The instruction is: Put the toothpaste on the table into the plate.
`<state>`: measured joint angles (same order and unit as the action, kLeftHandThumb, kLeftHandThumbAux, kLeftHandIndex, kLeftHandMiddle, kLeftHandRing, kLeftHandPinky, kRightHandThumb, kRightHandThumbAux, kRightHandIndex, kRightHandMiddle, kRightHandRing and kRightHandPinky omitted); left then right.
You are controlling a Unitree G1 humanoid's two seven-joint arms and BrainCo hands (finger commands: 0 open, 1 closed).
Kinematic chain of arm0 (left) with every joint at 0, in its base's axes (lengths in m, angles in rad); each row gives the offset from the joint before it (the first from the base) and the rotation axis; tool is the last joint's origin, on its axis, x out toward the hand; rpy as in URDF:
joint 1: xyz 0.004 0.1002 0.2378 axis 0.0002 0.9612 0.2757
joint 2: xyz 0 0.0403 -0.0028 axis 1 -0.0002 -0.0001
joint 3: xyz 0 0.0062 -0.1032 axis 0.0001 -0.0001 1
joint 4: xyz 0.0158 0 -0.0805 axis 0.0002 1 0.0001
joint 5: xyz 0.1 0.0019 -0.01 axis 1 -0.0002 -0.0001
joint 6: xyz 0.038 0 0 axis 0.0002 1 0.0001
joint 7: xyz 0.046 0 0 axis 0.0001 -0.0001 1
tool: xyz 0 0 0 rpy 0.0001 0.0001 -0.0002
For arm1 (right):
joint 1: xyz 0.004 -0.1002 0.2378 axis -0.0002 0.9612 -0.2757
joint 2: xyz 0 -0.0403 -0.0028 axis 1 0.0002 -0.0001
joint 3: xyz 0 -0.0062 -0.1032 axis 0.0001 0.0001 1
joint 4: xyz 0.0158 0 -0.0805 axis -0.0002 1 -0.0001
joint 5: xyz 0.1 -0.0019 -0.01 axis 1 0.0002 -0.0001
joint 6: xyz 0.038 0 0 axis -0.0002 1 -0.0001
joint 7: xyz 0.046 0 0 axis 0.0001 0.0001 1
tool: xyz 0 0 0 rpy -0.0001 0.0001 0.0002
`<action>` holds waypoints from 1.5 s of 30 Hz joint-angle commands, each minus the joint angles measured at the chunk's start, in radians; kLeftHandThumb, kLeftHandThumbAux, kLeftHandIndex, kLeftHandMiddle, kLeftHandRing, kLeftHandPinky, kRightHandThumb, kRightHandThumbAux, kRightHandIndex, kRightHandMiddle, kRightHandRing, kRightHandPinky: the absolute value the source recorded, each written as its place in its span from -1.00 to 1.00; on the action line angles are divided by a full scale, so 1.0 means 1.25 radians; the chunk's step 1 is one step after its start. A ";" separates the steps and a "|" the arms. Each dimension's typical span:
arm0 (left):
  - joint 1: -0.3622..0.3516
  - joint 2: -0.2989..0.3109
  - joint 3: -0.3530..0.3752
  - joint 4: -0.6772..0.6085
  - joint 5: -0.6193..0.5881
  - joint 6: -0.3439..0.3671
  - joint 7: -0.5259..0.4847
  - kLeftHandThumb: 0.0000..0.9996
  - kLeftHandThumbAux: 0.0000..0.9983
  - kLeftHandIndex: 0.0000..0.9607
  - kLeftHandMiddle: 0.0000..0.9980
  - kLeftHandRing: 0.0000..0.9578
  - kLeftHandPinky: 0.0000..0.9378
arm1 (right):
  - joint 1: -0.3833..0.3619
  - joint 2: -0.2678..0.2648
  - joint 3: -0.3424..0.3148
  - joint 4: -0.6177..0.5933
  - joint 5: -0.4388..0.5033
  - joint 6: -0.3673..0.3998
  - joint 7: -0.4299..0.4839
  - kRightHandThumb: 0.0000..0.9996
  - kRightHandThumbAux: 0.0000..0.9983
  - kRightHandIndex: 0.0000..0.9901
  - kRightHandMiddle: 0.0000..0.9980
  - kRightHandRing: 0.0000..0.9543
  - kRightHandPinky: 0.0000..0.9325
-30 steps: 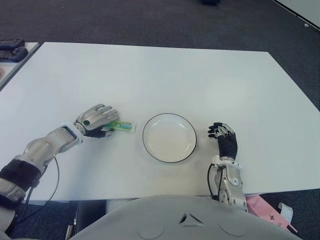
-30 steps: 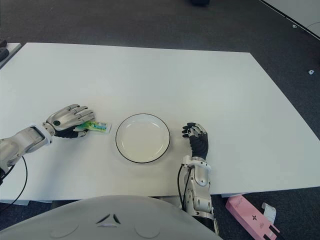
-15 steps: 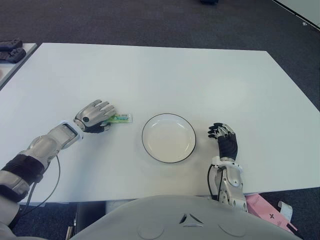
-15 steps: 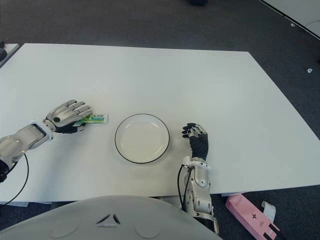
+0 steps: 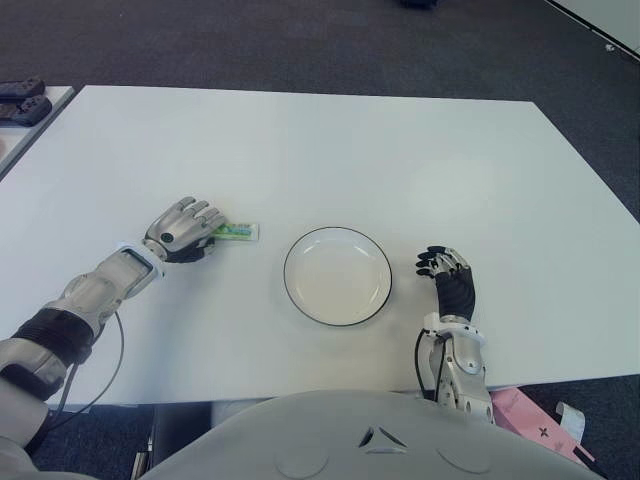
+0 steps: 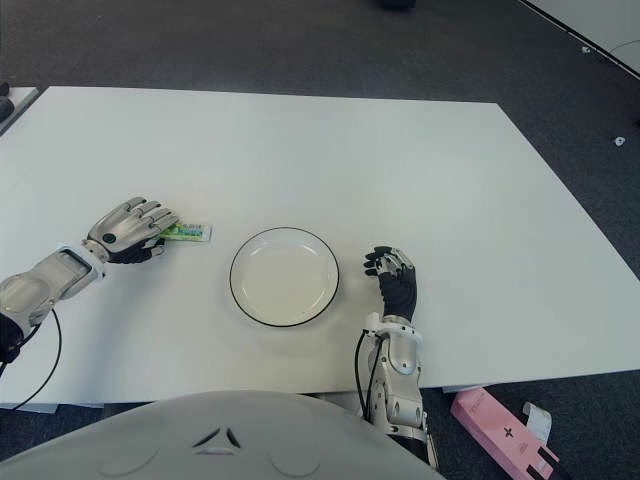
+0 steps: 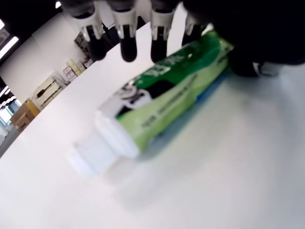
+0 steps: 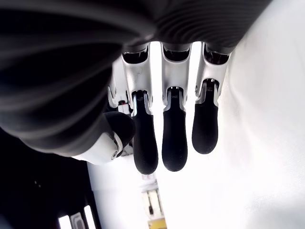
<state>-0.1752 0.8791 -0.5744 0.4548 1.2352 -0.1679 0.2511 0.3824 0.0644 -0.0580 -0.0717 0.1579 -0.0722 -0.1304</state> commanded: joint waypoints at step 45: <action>0.130 -0.135 0.102 0.082 -0.310 -0.016 0.073 0.70 0.35 -0.19 0.06 0.80 0.77 | 0.006 0.030 -0.010 0.033 0.002 0.053 -0.013 0.42 0.45 -0.13 0.08 0.12 0.15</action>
<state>-0.0550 0.7323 -0.4248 0.5124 0.8488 -0.1808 0.3625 0.3787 0.0647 -0.0623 -0.0766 0.1489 -0.0649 -0.1319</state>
